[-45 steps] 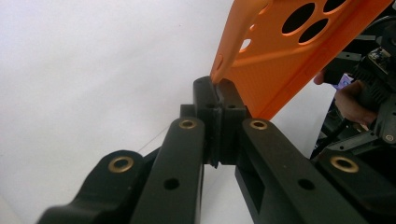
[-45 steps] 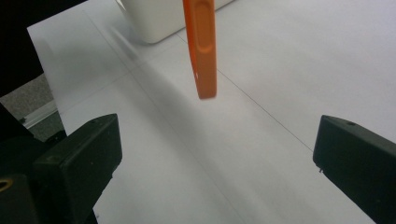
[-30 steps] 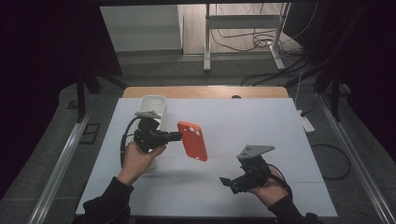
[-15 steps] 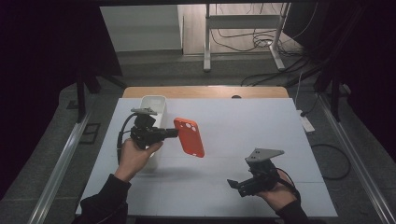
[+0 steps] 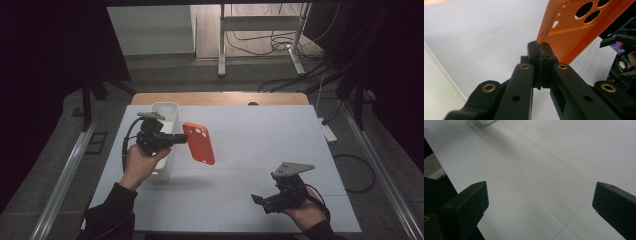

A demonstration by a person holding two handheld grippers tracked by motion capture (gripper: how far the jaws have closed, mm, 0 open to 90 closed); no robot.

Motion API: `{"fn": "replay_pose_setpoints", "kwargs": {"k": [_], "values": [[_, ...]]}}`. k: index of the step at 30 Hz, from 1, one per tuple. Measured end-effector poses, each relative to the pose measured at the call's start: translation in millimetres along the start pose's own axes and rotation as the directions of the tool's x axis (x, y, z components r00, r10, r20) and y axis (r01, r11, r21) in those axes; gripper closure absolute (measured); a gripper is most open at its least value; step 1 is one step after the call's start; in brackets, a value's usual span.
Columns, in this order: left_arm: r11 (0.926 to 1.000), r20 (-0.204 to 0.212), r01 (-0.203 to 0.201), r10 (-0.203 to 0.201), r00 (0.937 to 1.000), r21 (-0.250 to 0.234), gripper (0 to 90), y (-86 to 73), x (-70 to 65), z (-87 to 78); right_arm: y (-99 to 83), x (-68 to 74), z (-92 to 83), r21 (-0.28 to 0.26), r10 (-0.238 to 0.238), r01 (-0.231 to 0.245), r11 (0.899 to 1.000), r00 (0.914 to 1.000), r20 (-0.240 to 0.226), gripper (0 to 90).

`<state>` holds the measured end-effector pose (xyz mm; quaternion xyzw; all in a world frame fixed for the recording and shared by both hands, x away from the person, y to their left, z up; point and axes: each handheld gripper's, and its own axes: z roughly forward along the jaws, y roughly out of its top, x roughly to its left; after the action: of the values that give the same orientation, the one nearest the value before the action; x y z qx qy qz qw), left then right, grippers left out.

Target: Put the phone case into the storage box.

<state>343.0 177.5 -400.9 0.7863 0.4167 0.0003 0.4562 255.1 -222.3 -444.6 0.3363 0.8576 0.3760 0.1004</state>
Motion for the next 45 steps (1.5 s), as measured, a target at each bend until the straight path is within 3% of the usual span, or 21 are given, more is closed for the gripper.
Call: {"fn": "replay_pose_setpoints", "kwargs": {"k": [19, 37, 45], "values": [[0.9999, -0.029, 0.011, -0.011, 0.9995, 0.01, 89.3, 12.1, 17.2, -10.7, -17.6, -10.7, -19.0, -0.025, 0.039, -0.037, 0.999, 0.9966, 0.073, 0.0], [0.9981, -0.06, 0.059, -0.06, 0.9964, -0.015, 89.3, 26.9, 38.6, -32.7, -32.6, -24.4, -31.8, -0.042, 0.091, -0.086, 0.995, 0.9867, 0.135, 0.0], [0.998, -0.083, 0.062, -0.063, 0.9946, -0.014, 89.3, 33.4, 45.0, -40.3, -39.7, -29.8, -40.5, -0.047, 0.115, -0.108, 0.993, 0.98, 0.163, 0.0]]}}
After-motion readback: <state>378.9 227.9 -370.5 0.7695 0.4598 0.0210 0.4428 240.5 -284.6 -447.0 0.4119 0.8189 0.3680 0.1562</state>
